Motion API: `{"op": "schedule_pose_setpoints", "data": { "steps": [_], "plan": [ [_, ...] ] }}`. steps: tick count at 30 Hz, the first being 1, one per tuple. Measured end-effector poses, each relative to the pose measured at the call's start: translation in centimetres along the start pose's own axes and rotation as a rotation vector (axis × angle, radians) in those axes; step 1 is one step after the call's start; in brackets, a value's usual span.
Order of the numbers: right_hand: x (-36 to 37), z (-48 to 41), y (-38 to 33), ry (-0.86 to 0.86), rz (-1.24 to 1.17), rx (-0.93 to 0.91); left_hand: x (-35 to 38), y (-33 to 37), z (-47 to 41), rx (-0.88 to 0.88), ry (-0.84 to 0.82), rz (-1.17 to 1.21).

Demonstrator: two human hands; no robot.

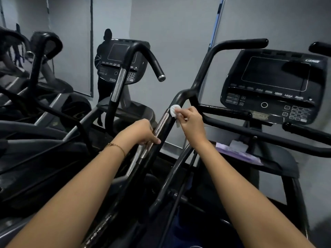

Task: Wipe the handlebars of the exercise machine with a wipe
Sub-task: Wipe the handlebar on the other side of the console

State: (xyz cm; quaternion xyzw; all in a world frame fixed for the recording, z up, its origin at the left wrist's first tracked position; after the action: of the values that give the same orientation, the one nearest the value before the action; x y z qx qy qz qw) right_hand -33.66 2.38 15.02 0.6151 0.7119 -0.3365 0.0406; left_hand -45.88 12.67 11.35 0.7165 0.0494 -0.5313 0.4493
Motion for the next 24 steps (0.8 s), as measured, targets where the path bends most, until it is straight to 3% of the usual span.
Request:
{"op": "schedule_pose_setpoints", "data": {
  "steps": [7, 12, 15, 18, 24],
  "plan": [
    [1.4, 3.3, -1.8, 0.047, -0.056, 0.006, 0.4, -1.2, 0.4, 0.029, 0.034, 0.091],
    [1.2, 1.1, -1.4, 0.061, -0.058, 0.123, 0.7, -1.7, 0.4, 0.049, 0.043, 0.162],
    [1.9, 3.3, -1.8, 0.082, -0.046, 0.056, 0.9, -2.1, 0.5, 0.077, 0.059, 0.198],
    [2.4, 5.1, -2.3, 0.031, -0.017, -0.01, 1.4, -2.5, 0.7, 0.06, 0.013, 0.164],
    [1.3, 1.1, -2.3, 0.089, 0.015, 0.077, 1.9, -2.8, 1.3, 0.015, -0.079, 0.115]
  ]
}}
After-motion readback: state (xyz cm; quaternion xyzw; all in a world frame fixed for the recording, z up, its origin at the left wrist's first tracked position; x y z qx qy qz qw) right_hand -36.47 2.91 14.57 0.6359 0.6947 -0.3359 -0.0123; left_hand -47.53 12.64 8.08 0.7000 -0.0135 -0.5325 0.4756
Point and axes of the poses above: each hand's wrist, its own z-axis away from the middle knuckle, its own x-axis out of the palm, y = z × x, the point moved 5 cm from there along -z, towards the middle knuckle, and after that the axes turned 4 degrees about -z, right-handed, at the moved point
